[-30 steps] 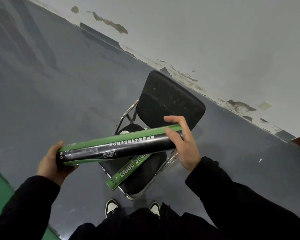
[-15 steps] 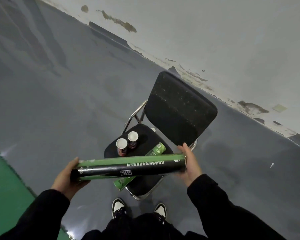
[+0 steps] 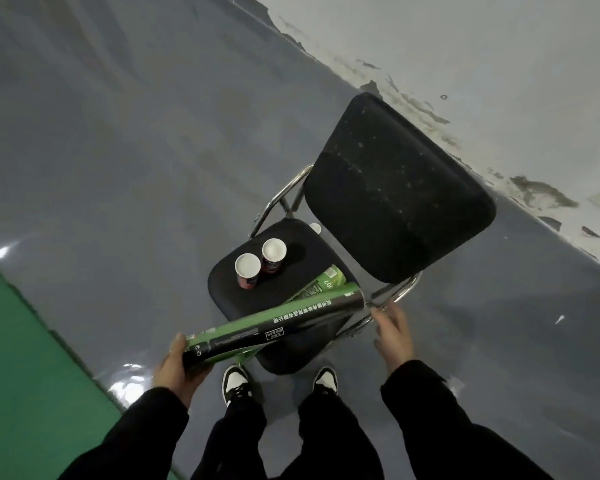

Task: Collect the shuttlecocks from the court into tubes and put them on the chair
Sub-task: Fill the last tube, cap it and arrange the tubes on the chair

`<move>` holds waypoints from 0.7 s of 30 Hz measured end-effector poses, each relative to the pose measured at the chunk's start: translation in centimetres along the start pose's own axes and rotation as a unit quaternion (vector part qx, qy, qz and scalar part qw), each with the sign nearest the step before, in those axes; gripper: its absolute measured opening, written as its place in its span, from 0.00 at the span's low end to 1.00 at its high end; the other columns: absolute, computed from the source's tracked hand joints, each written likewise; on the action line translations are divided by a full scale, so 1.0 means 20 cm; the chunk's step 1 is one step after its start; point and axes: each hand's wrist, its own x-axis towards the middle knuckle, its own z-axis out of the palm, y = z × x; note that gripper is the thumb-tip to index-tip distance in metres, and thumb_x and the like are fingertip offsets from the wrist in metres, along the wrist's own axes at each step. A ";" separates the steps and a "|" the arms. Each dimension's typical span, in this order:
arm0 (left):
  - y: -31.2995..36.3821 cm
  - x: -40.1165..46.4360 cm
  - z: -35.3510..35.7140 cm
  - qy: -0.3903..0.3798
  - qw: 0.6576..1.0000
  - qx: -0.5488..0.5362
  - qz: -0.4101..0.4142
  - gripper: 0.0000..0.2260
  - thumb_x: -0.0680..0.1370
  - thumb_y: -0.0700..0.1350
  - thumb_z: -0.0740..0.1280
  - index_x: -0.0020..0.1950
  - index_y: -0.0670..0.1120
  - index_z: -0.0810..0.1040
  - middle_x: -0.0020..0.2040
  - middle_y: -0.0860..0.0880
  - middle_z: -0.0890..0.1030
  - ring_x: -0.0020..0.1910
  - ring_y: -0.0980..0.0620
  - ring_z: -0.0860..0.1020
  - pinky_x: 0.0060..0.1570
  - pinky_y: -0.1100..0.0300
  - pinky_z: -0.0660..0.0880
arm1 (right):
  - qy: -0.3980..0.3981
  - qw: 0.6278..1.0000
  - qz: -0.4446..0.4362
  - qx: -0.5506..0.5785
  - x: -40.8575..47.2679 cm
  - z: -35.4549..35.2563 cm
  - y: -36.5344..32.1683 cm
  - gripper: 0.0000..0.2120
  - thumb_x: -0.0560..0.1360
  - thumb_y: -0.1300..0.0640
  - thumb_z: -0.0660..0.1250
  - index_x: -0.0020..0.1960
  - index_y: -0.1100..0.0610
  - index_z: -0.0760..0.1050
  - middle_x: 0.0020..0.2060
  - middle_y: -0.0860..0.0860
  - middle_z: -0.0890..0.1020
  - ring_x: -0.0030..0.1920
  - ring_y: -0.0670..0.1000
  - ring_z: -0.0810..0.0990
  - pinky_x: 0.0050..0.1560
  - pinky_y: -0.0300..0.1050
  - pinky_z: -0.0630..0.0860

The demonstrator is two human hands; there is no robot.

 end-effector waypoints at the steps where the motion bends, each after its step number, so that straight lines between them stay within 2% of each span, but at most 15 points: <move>1: -0.03 0.04 0.00 0.019 1.000 -0.017 -0.008 0.13 0.84 0.52 0.66 0.56 0.42 0.75 0.55 0.37 0.81 0.50 0.41 0.81 0.57 0.43 0.77 | -0.011 1.000 0.006 -0.005 0.05 0.02 0.00 0.28 0.80 0.50 0.68 0.77 0.45 0.63 0.76 0.52 0.67 0.74 0.57 0.67 0.75 0.61 0.65; 3: -0.09 0.12 0.02 0.047 0.998 -0.043 -0.014 0.12 0.85 0.52 0.64 0.55 0.43 0.75 0.57 0.37 0.80 0.50 0.41 0.81 0.61 0.44 0.76 | -0.033 0.999 0.005 -0.017 0.17 0.05 0.01 0.26 0.80 0.52 0.68 0.76 0.47 0.64 0.73 0.52 0.70 0.71 0.56 0.70 0.73 0.58 0.66; 5: -0.15 0.22 0.07 0.070 0.995 -0.074 -0.017 0.13 0.85 0.52 0.64 0.58 0.41 0.75 0.60 0.36 0.79 0.51 0.41 0.80 0.62 0.44 0.76 | -0.070 0.996 0.020 -0.048 0.30 0.07 0.05 0.26 0.80 0.53 0.68 0.76 0.49 0.65 0.71 0.53 0.70 0.69 0.56 0.72 0.72 0.57 0.68; 7: -0.22 0.33 0.14 0.096 0.990 -0.102 -0.016 0.14 0.85 0.52 0.64 0.60 0.41 0.74 0.59 0.36 0.79 0.52 0.40 0.80 0.55 0.47 0.81 | -0.112 0.988 0.047 -0.091 0.44 0.09 0.10 0.26 0.80 0.53 0.69 0.76 0.50 0.65 0.72 0.55 0.71 0.68 0.57 0.74 0.67 0.56 0.72; 8: -0.25 0.38 0.18 0.107 0.988 -0.109 -0.017 0.13 0.85 0.52 0.64 0.58 0.41 0.75 0.57 0.37 0.80 0.51 0.40 0.80 0.48 0.49 0.84 | -0.128 0.985 0.053 -0.098 0.50 0.09 0.13 0.25 0.80 0.55 0.68 0.76 0.51 0.66 0.70 0.56 0.72 0.65 0.57 0.76 0.59 0.52 0.75; 10: -0.30 0.45 0.28 0.131 0.984 -0.118 -0.016 0.11 0.85 0.50 0.64 0.53 0.42 0.74 0.53 0.38 0.80 0.49 0.41 0.80 0.39 0.51 0.85 | -0.143 0.982 0.063 -0.105 0.58 0.09 0.14 0.21 0.81 0.57 0.67 0.72 0.52 0.69 0.64 0.56 0.74 0.57 0.55 0.78 0.46 0.45 0.73; 13: -0.36 0.53 0.38 0.148 0.984 -0.103 0.000 0.11 0.85 0.50 0.64 0.55 0.43 0.74 0.52 0.42 0.79 0.48 0.45 0.80 0.42 0.51 0.81 | -0.147 0.978 0.082 -0.121 0.67 0.07 0.18 0.13 0.81 0.55 0.67 0.65 0.49 0.75 0.58 0.55 0.80 0.51 0.53 0.81 0.43 0.44 0.74; 15: -0.38 0.57 0.42 0.161 0.985 -0.061 0.027 0.12 0.85 0.52 0.63 0.56 0.43 0.75 0.52 0.43 0.79 0.49 0.46 0.80 0.47 0.51 0.79 | -0.148 0.977 0.096 -0.122 0.70 0.05 0.18 0.10 0.80 0.55 0.68 0.60 0.49 0.78 0.54 0.56 0.84 0.46 0.53 0.82 0.43 0.45 0.75; 18: -0.36 0.63 0.44 0.205 0.967 0.141 0.060 0.22 0.85 0.59 0.57 0.57 0.40 0.77 0.53 0.41 0.79 0.54 0.42 0.78 0.63 0.47 0.74 | -0.146 0.975 0.112 -0.127 0.73 0.04 0.20 0.07 0.79 0.54 0.70 0.56 0.52 0.81 0.48 0.56 0.86 0.42 0.52 0.83 0.43 0.46 0.76; 21: -0.32 0.70 0.43 0.199 0.943 0.255 0.073 0.27 0.86 0.60 0.54 0.60 0.37 0.77 0.55 0.37 0.78 0.55 0.40 0.77 0.61 0.48 0.72 | -0.141 0.975 0.116 -0.124 0.75 0.09 0.20 0.06 0.80 0.55 0.68 0.55 0.54 0.80 0.46 0.55 0.86 0.42 0.53 0.83 0.45 0.46 0.75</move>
